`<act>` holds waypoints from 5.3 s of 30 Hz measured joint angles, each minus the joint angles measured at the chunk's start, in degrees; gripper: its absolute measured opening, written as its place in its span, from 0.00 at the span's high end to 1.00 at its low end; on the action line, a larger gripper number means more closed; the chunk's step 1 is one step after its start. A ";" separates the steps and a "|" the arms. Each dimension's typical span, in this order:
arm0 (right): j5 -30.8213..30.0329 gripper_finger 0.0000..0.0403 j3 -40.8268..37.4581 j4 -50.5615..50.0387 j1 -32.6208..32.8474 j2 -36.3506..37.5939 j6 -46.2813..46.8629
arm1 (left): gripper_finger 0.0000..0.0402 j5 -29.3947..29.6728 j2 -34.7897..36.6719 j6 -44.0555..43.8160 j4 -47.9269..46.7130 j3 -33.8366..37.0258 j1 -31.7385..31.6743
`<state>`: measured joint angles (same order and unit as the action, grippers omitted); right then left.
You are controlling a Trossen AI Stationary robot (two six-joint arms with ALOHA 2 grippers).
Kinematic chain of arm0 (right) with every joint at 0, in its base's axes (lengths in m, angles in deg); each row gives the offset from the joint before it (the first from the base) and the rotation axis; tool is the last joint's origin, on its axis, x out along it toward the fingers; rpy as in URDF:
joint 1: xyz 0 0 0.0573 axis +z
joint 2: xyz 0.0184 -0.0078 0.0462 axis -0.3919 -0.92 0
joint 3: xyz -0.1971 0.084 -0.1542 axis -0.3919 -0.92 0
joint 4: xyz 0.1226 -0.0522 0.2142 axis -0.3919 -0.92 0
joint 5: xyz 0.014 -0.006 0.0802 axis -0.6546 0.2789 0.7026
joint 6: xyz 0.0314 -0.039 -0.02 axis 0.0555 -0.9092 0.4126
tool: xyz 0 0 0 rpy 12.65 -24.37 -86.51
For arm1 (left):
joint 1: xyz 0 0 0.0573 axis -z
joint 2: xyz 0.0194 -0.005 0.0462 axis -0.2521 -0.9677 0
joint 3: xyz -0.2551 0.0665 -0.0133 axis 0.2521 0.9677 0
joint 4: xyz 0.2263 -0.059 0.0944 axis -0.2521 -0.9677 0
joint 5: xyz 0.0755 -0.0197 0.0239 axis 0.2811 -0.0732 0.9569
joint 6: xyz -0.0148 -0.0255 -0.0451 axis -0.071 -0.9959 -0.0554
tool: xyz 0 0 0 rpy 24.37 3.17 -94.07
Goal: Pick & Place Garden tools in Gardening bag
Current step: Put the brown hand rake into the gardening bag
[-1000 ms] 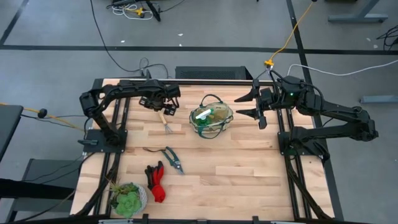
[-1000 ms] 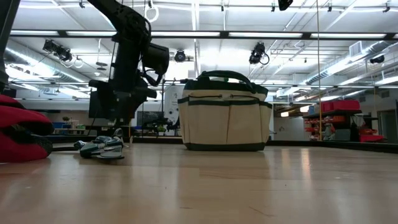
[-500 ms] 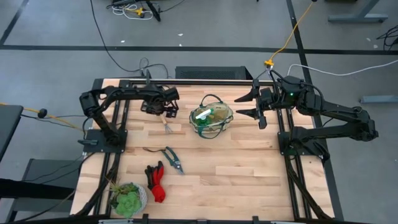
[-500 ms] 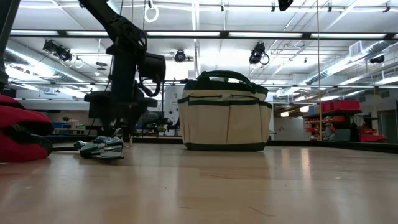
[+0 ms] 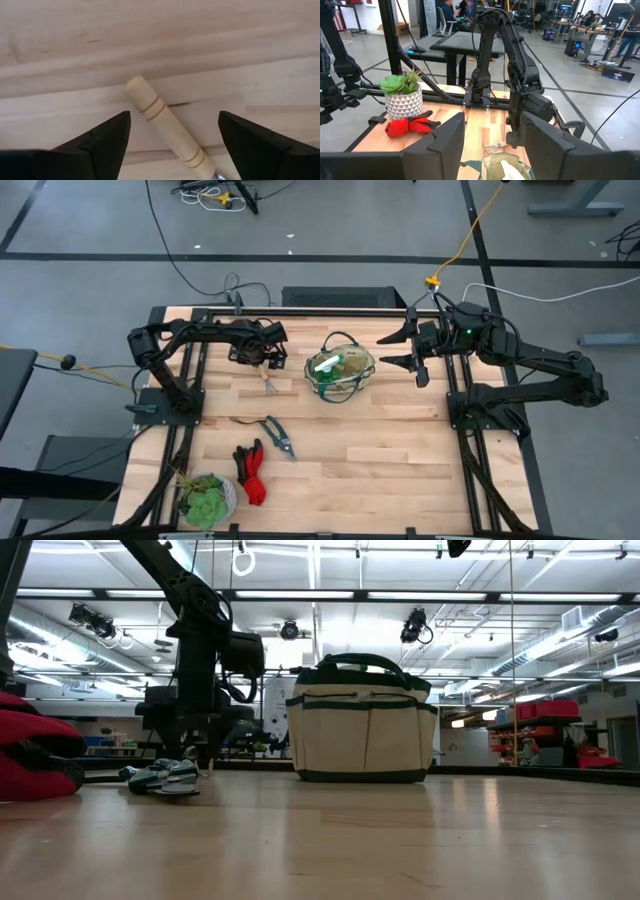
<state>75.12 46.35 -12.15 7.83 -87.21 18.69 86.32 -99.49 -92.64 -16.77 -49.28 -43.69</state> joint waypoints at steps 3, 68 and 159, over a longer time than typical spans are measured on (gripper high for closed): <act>-0.02 0.52 0.00 0.00 -0.02 0.00 0.15 | 0.27 0.33 -0.05 -0.50 -0.08 0.00 0.01; -0.14 0.52 0.02 8.09 -0.02 0.00 1.73 | 0.35 1.45 -0.26 -0.20 5.50 0.00 0.47; -0.15 0.52 0.01 8.85 -0.02 -0.02 1.63 | 0.80 1.78 -3.04 0.91 2.78 -0.11 1.04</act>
<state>74.96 46.36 -3.30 7.81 -87.24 20.33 88.10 -102.53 -91.72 -13.98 -49.39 -42.66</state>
